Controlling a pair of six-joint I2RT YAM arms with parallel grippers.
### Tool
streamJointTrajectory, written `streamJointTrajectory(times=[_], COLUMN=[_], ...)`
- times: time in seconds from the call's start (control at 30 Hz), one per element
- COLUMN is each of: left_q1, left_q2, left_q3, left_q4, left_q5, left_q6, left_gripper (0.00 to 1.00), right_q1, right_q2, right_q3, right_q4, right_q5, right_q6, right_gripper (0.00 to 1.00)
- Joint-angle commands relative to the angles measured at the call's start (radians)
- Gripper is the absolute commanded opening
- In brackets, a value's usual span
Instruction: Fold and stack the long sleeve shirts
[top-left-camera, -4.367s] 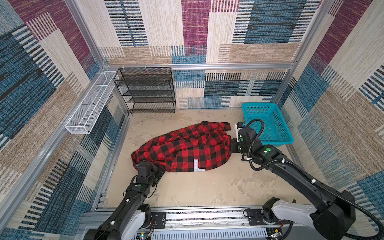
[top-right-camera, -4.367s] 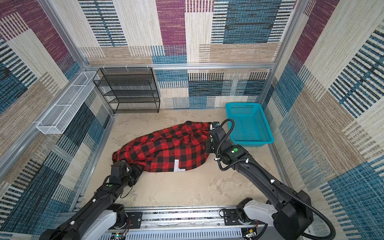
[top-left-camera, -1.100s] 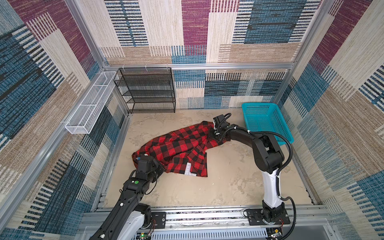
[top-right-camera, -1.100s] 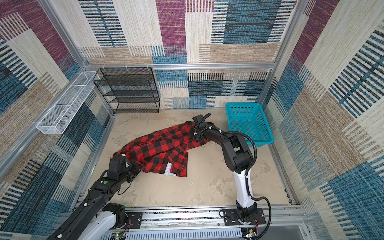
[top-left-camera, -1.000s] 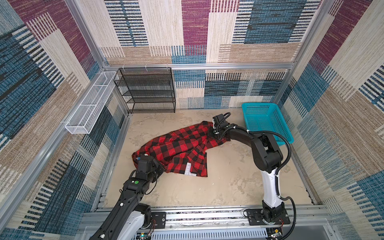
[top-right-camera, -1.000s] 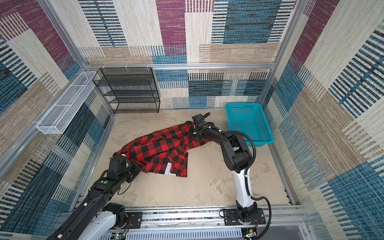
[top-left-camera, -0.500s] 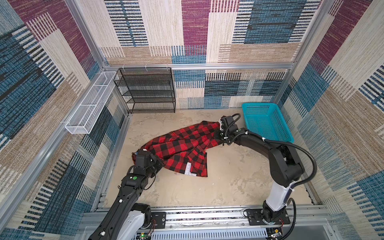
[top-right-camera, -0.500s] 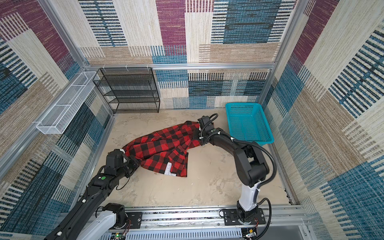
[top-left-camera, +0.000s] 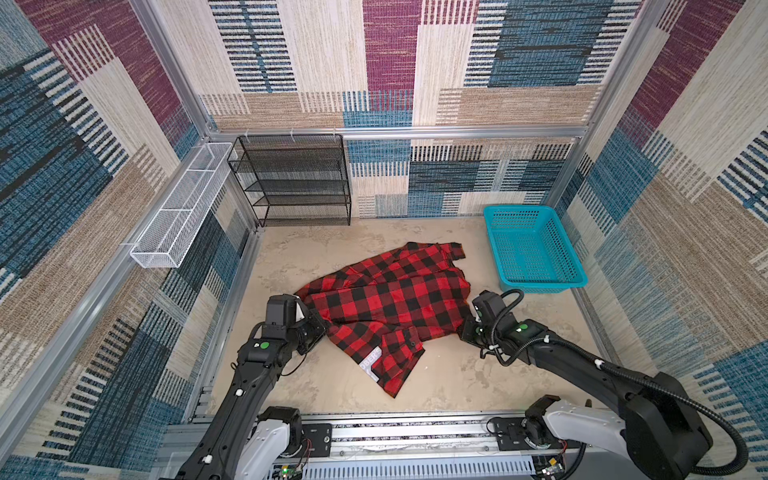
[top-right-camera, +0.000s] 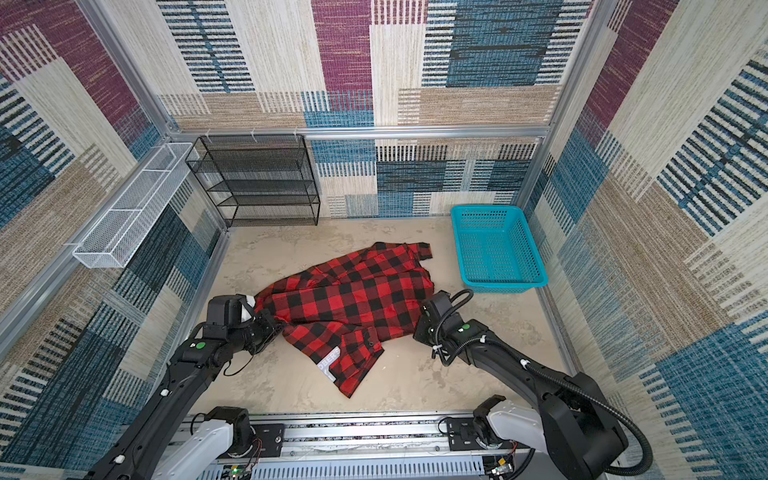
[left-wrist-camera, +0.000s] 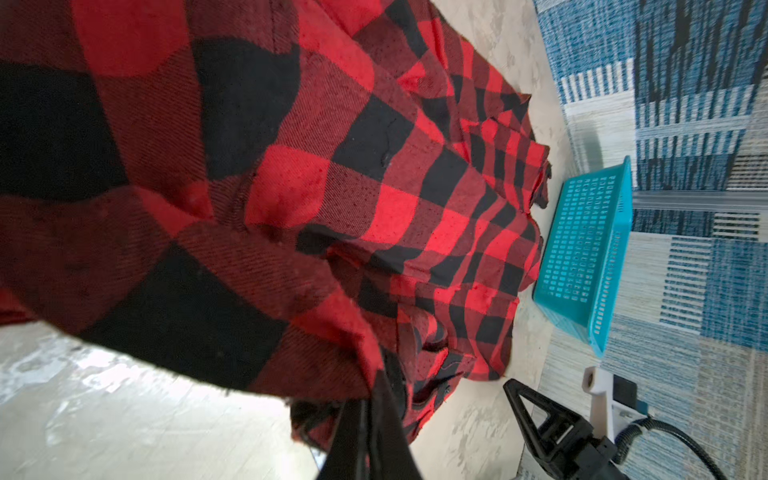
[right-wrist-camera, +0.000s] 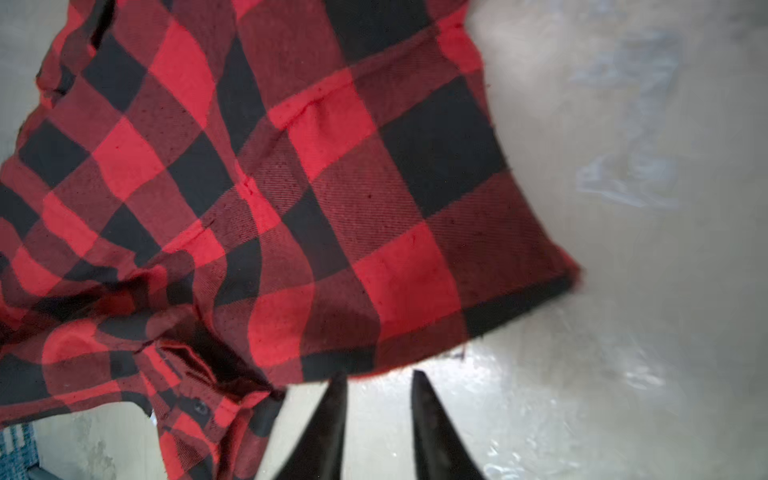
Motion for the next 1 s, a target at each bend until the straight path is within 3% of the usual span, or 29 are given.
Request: streamJointTrajectory(times=[0.0, 0.17, 0.33, 0.53, 0.97], left_q1=[0.003, 0.004, 0.004, 0.004, 0.004], left_q2=[-0.010, -0.008, -0.006, 0.007, -0.008], left_q3=[-0.011, 0.003, 0.019, 0.008, -0.017], left_q4=[-0.038, -0.043, -0.053, -0.025, -0.016], left_q5=[0.025, 0.020, 0.013, 0.023, 0.022], left_q6=[0.032, 0.036, 0.049, 0.042, 0.025], left_gripper=[0.00, 0.00, 0.00, 0.00, 0.00], right_q1=[-0.004, -0.017, -0.060, -0.117, -0.158], right_q2=[-0.023, 0.048, 0.092, 0.192, 0.329], right_q3=[0.035, 0.101, 0.094, 0.085, 0.063], right_q4=[-0.056, -0.117, -0.109, -0.032, 0.122], right_q5=[0.093, 0.125, 0.151, 0.101, 0.042], right_q6=[0.067, 0.040, -0.001, -0.080, -0.107], right_gripper=[0.43, 0.51, 0.52, 0.52, 0.47])
